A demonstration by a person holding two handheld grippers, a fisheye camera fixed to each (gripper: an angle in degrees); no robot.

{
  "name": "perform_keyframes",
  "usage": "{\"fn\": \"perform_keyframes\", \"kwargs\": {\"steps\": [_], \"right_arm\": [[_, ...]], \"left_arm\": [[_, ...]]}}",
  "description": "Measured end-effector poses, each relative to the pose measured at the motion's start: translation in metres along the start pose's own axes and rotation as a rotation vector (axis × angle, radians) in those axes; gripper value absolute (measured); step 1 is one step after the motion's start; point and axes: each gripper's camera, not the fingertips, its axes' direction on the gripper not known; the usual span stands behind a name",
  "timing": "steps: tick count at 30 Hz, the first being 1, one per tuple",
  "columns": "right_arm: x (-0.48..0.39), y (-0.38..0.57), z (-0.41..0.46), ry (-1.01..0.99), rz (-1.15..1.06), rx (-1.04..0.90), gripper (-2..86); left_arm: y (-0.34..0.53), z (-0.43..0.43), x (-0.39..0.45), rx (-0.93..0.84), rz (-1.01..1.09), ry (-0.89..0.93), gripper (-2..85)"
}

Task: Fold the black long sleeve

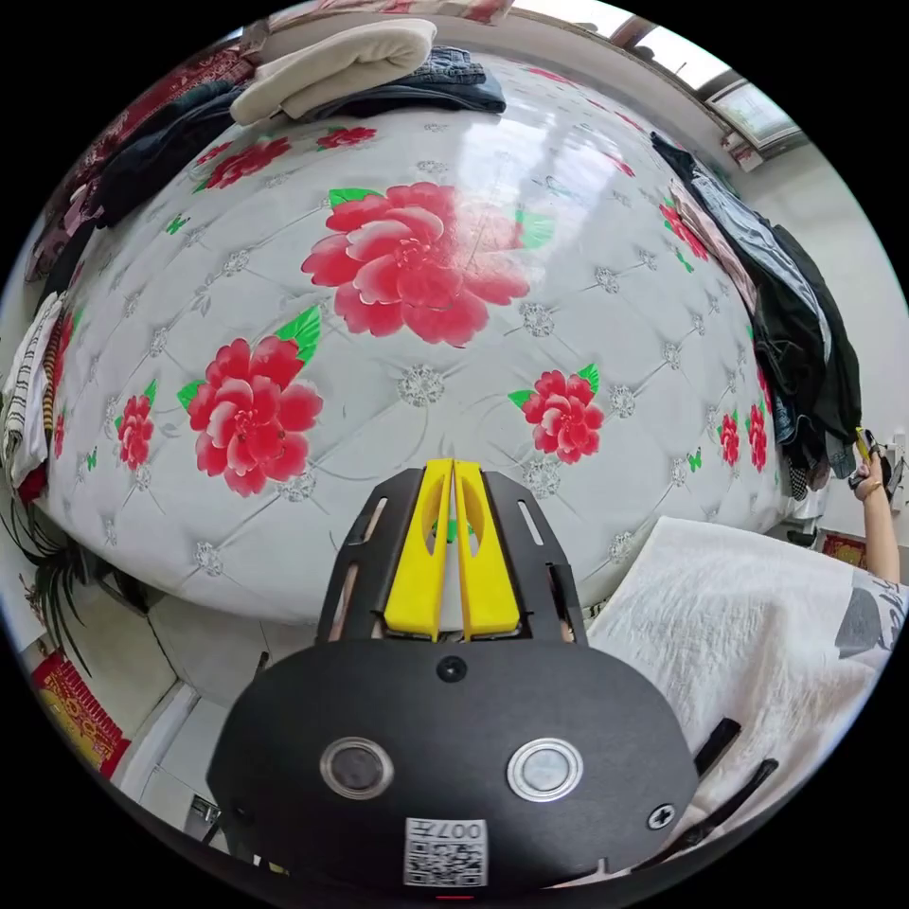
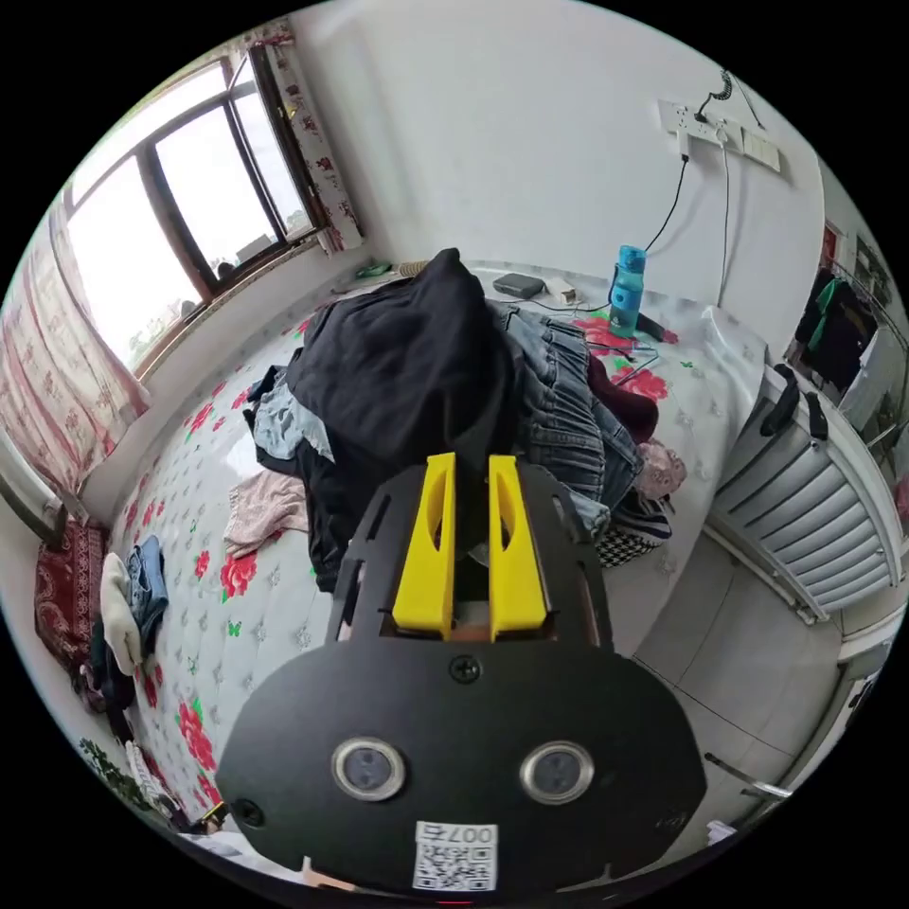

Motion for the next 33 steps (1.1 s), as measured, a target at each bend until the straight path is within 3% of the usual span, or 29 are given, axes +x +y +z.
{"fn": "perform_keyframes", "kwargs": {"steps": [4, 9, 12, 14, 18, 21, 23, 27, 33], "right_arm": [[-0.067, -0.002, -0.054, -0.272, -0.226, 0.191, 0.4], [-0.215, 0.046, -0.102, -0.67, -0.707, 0.135, -0.1], [-0.313, 0.143, -0.107, -0.607, -1.075, 0.018, -0.1], [-0.351, 0.217, -0.103, -0.684, -1.306, -0.112, -0.1], [-0.398, 0.382, -0.088, -1.126, -1.537, -0.638, -0.1], [-0.425, 0.461, -0.072, -1.279, -1.462, -0.924, 0.1], [-0.437, 0.477, -0.073, -1.295, -1.498, -0.946, 0.3], [-0.429, 0.434, -0.069, -1.215, -1.435, -0.788, 1.2], [-0.357, 0.323, 0.007, -0.855, -0.875, -0.589, 4.6]], "left_arm": [[0.014, -0.005, -0.017, -0.006, -0.055, 0.033, -1.0], [0.026, -0.021, -0.028, 0.06, -0.049, 0.073, -1.0], [0.025, -0.035, -0.031, 0.104, -0.035, 0.091, -1.0], [0.025, -0.044, -0.034, 0.129, -0.027, 0.108, -1.0], [0.033, -0.059, -0.049, 0.178, -0.029, 0.129, -0.9], [0.038, -0.065, -0.064, 0.188, -0.026, 0.132, -0.6], [0.04, -0.071, -0.069, 0.194, -0.008, 0.119, 0.0], [0.034, -0.096, -0.05, 0.266, 0.166, 0.095, 4.9], [0.005, -0.089, 0.039, 0.24, 0.56, 0.189, 9.7]]}}
